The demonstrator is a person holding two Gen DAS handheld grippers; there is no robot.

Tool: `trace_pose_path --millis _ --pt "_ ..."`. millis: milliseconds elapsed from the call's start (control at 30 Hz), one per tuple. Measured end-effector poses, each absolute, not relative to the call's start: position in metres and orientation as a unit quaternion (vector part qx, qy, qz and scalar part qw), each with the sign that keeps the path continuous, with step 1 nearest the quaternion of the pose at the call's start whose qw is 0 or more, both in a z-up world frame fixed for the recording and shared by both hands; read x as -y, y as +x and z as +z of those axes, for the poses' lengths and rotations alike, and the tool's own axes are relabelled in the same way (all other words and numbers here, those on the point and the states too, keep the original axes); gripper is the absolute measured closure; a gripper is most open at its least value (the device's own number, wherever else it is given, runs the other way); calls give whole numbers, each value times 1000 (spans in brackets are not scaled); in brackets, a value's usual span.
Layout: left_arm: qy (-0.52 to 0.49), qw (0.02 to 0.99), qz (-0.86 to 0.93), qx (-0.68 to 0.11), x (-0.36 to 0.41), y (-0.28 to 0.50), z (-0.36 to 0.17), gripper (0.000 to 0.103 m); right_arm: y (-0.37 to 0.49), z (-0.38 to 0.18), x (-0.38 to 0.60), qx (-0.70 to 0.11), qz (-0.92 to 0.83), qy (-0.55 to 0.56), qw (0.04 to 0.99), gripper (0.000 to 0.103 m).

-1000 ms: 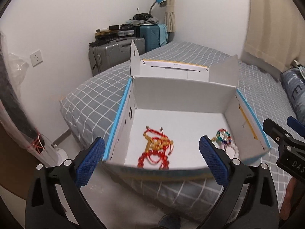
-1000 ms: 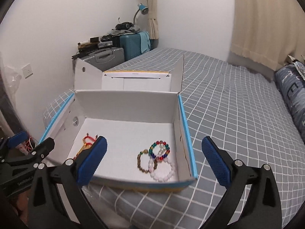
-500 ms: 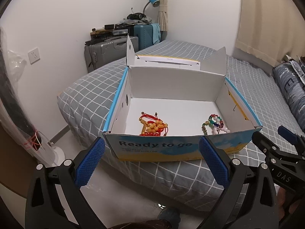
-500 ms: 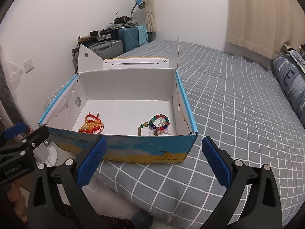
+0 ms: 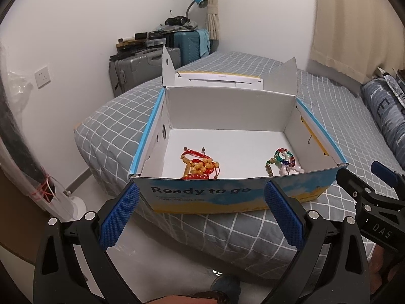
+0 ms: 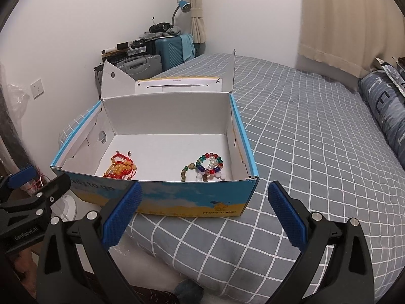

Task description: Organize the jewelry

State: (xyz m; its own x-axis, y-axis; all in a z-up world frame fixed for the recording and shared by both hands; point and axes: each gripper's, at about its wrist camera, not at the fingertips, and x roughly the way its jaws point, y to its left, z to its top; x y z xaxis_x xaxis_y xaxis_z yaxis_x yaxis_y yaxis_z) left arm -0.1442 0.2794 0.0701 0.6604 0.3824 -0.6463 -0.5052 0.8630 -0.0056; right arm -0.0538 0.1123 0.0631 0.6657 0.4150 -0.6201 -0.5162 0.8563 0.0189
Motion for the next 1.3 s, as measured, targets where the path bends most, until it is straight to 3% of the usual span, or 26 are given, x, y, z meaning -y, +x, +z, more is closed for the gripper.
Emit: trace_pose_path --millis 1300 --pt "-100 908 242 -329 -276 -139 69 6 -54 62 -114 -323 254 -80 908 7"
